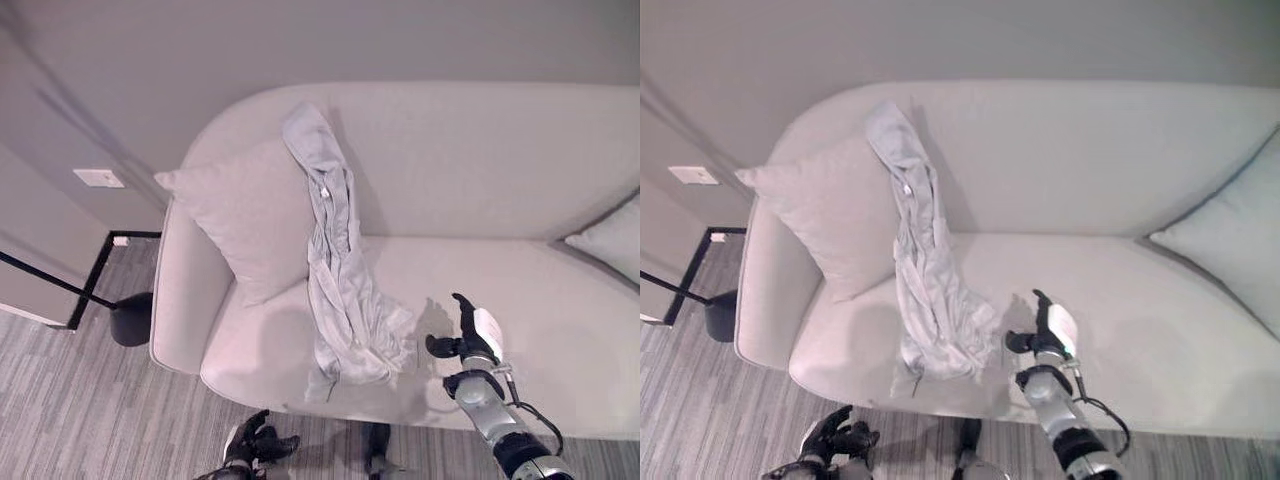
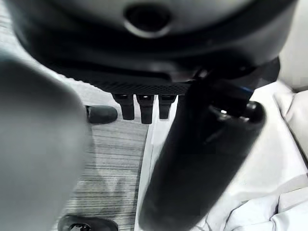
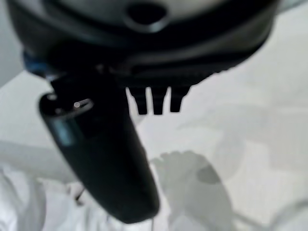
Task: Hang the clothes on the sofa on the clothes rack.
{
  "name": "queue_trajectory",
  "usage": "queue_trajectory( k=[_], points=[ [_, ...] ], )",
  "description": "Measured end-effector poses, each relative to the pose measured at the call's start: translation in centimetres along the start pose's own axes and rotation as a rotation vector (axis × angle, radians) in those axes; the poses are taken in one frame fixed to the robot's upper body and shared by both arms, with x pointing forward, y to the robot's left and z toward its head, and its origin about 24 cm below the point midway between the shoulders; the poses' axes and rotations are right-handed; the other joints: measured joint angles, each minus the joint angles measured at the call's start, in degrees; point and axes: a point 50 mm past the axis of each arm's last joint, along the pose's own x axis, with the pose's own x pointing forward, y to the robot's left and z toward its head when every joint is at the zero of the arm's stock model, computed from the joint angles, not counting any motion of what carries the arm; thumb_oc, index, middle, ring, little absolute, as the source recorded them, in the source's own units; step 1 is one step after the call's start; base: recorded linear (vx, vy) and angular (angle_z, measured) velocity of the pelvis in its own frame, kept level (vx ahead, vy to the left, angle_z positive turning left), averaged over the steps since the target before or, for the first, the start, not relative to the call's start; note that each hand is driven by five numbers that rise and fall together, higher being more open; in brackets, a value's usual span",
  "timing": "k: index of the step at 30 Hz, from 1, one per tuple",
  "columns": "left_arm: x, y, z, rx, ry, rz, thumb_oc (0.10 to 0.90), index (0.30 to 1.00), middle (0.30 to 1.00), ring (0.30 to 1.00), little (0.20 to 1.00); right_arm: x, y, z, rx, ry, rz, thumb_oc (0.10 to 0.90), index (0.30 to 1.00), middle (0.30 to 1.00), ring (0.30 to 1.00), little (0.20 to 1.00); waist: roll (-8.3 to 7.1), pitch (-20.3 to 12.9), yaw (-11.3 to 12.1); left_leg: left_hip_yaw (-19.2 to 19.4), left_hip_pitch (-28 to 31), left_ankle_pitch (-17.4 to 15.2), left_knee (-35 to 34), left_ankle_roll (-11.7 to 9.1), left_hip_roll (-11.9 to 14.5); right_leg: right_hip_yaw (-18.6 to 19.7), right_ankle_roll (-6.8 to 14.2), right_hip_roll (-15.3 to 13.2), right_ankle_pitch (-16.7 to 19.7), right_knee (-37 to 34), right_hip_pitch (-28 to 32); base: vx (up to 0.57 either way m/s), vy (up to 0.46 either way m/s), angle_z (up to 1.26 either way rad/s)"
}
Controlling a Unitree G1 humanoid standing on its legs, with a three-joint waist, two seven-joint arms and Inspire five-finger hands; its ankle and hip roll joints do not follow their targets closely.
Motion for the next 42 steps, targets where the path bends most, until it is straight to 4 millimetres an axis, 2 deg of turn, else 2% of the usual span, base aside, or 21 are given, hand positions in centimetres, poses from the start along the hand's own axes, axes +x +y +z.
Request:
queue_trajectory(
  k=[1,3,4,5,8,12,19,21,22,23,30,33,36,39,42],
  points=[
    [0.2,-0.6,0.8,0.006,-0.023,-0.014,0.800,0.900,0.900,0.900,0.900,0.5,0.0,1.0,0.017,-0.021,-0.005,0.800,0.900,0.900,0.900,0.900,0.24,0.9,0.0,0.0,-2.1,-2.7,0.0,0.6,-1.0,0.0,0.9,-1.1,1.1,0.0,-2.1,-0.05,0.099,0.10],
    [0.6,-0.9,1.9,0.014,-0.056,-0.019,0.800,0.900,0.900,0.900,0.900,1.2,0.0,2.0,0.023,-0.039,-0.005,0.800,0.900,0.900,0.900,0.900,-0.82,2.5,0.3,0.1,-3.5,-2.3,0.0,1.7,-3.6,0.4,1.7,-3.6,2.3,0.0,-3.5,-0.02,0.077,0.15],
    [0.6,-1.0,2.2,0.018,-0.065,-0.020,0.800,0.900,0.900,0.900,0.900,1.4,-0.1,2.2,0.024,-0.041,-0.007,0.800,0.900,0.900,0.900,0.900,-0.88,3.0,0.7,0.2,-3.8,-2.6,0.0,2.5,-4.6,0.6,2.2,-4.6,2.7,0.0,-3.8,-0.02,0.087,0.16],
    [0.6,-1.1,2.6,0.026,-0.085,-0.024,0.800,0.900,0.900,0.900,0.900,1.6,0.1,2.4,0.026,-0.042,-0.003,0.800,0.900,0.900,0.900,0.900,-0.73,3.6,2.0,0.2,-3.9,-2.9,0.0,3.6,-6.5,0.9,2.5,-6.5,3.1,0.0,-3.9,-0.02,0.083,0.14],
    [0.6,-0.4,3.1,0.048,-0.126,-0.007,0.800,0.900,0.900,0.900,0.900,2.2,0.3,4.5,0.060,-0.093,-0.005,0.800,0.900,0.900,0.900,0.900,0.13,4.9,3.4,0.5,-4.2,-3.0,0.0,4.9,-8.8,1.4,3.5,-8.7,3.7,0.0,-4.4,-0.03,0.082,0.06],
    [0.6,-0.2,4.4,0.071,-0.193,-0.009,0.800,0.900,0.900,0.900,0.900,3.3,0.0,6.5,0.048,-0.142,-0.017,0.800,0.900,0.900,0.900,0.900,0.65,6.9,4.7,0.3,-5.2,-3.0,0.1,5.5,-9.9,1.3,4.0,-9.9,4.1,0.0,-5.2,-0.03,0.051,0.06],
    [0.8,-1.6,6.3,0.173,-0.266,-0.071,0.800,0.900,0.900,0.900,0.900,5.5,-1.9,8.2,0.025,-0.133,-0.150,0.800,0.900,0.900,0.900,0.900,0.94,9.2,5.7,-0.4,-8.6,-2.9,0.9,5.9,-10.7,0.7,4.2,-10.8,4.4,0.0,-7.7,-0.02,0.031,0.07],
    [0.9,-1.8,6.6,0.181,-0.274,-0.078,0.800,0.900,0.900,0.900,0.900,5.7,-1.8,7.7,-0.003,-0.111,-0.147,0.800,0.900,0.900,0.900,0.900,0.96,9.2,6.0,-0.5,-8.6,-2.9,0.9,5.9,-10.8,0.7,4.3,-10.8,4.3,0.0,-7.7,0.00,0.000,0.00],
    [0.9,-1.9,6.9,0.181,-0.285,-0.081,0.800,0.900,0.900,0.900,0.900,5.8,-2.0,7.8,-0.020,-0.110,-0.150,0.690,0.735,0.735,0.735,0.735,1.00,9.2,6.2,-0.6,-8.8,-2.9,1.0,6.0,-10.8,0.6,4.3,-10.8,4.3,0.0,-7.8,0.00,0.000,0.00],
    [0.9,-2.0,7.1,0.178,-0.294,-0.082,0.800,0.900,0.900,0.900,0.900,5.9,-2.0,8.0,-0.028,-0.108,-0.151,0.400,0.300,0.300,0.300,0.300,1.00,9.2,6.4,-0.6,-8.9,-2.9,1.0,6.1,-10.8,0.6,4.3,-10.8,4.3,0.0,-8.0,0.01,0.001,0.04],
    [0.7,-2.4,7.1,0.240,-0.318,-0.088,0.800,0.900,0.900,0.900,0.900,6.4,-2.3,7.8,-0.248,-0.117,-0.130,0.400,0.300,0.300,0.300,0.300,1.14,8.9,6.3,-2.0,-9.5,-2.2,0.9,6.1,-10.9,-0.3,4.1,-10.9,4.5,0.0,-7.8,0.02,-0.016,0.07],
    [0.8,-2.5,6.9,0.278,-0.316,-0.084,0.800,0.900,0.900,0.900,0.900,6.2,-2.0,7.3,-0.269,-0.113,-0.107,0.400,0.300,0.300,0.300,0.300,1.27,7.7,6.3,-2.1,-9.5,-1.9,0.9,6.1,-10.9,-0.5,4.1,-10.9,4.6,0.0,-7.7,0.01,-0.019,0.02],
    [0.9,-2.3,6.3,0.300,-0.290,-0.060,0.800,0.900,0.900,0.900,0.900,5.1,-0.4,5.2,-0.290,-0.079,-0.006,0.400,0.300,0.300,0.300,0.300,1.19,4.5,6.2,-2.4,-9.4,-1.9,0.9,6.1,-10.9,-0.9,4.1,-10.9,4.5,0.0,-7.3,0.01,-0.034,0.05],
    [0.9,-2.2,6.4,0.297,-0.294,-0.038,0.800,0.900,0.900,0.900,0.900,3.7,1.5,3.3,-0.296,-0.029,0.090,0.400,0.300,0.300,0.300,0.300,0.81,2.9,6.3,-2.6,-8.8,-1.9,0.9,6.1,-10.9,-0.9,4.2,-10.9,4.4,0.0,-6.7,0.03,-0.041,0.01],
    [1.0,-2.2,6.3,0.305,-0.282,-0.027,0.800,0.900,0.900,0.900,0.900,1.8,3.1,0.5,-0.186,0.081,0.158,0.400,0.300,0.300,0.300,0.300,0.10,2.5,5.6,-2.6,-7.1,-2.1,0.7,6.2,-10.9,-1.0,4.5,-10.9,4.2,0.0,-4.9,0.01,-0.009,0.01]
  ],
)
